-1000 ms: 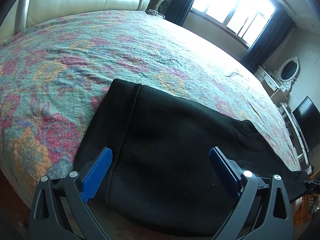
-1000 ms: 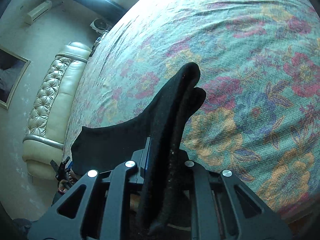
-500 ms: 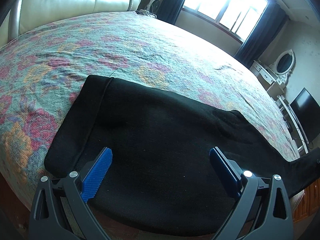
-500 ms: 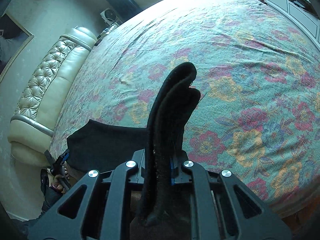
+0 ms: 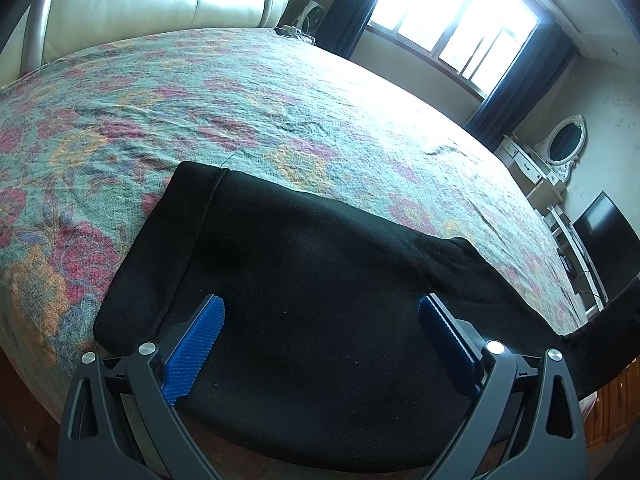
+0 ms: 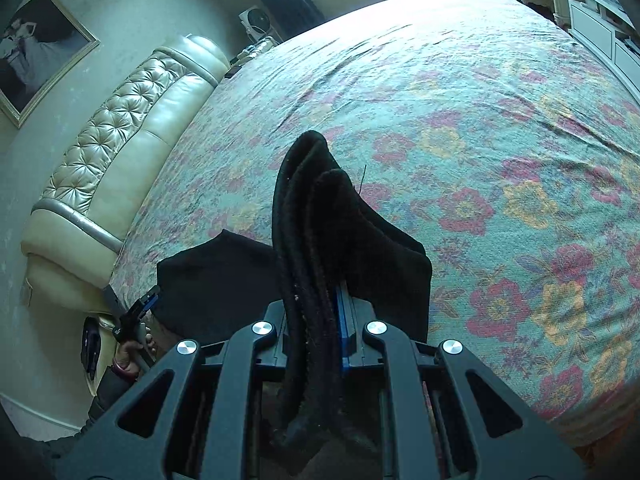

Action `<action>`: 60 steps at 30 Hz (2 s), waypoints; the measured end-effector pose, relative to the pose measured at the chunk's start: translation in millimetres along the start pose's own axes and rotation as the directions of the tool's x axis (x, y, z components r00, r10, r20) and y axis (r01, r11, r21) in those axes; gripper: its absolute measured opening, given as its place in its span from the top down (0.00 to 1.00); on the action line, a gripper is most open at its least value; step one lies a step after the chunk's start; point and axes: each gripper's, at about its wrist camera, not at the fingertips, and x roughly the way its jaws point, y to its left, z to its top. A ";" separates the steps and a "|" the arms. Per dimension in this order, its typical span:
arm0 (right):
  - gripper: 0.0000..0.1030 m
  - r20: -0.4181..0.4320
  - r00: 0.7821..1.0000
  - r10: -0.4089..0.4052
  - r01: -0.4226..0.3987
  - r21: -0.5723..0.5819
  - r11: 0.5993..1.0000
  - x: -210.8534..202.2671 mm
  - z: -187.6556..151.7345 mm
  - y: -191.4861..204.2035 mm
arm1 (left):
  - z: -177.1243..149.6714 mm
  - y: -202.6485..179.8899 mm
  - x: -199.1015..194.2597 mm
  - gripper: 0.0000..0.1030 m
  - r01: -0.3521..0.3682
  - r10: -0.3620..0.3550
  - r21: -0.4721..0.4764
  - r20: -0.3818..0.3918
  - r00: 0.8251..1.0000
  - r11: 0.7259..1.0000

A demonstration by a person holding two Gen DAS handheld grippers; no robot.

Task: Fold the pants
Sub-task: 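Lift the held trouser end and fold it over toward the waistband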

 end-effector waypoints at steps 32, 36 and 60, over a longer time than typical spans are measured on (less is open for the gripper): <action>0.87 -0.137 0.991 0.014 -0.025 -0.080 0.997 145.9 -25.7 129.6 | -31.6 -59.7 -22.6 0.06 0.209 -0.198 0.118 -0.097 0.975 0.971; 0.87 -0.162 0.987 0.017 -0.031 -0.085 0.996 169.0 -30.0 141.7 | -32.0 -58.5 -22.7 0.06 0.214 -0.204 0.111 -0.096 0.974 0.971; 0.54 -0.236 0.971 -0.045 0.022 -0.097 0.995 275.5 -67.2 172.2 | -36.2 -43.3 -14.3 0.06 0.205 -0.196 0.076 -0.115 0.974 0.976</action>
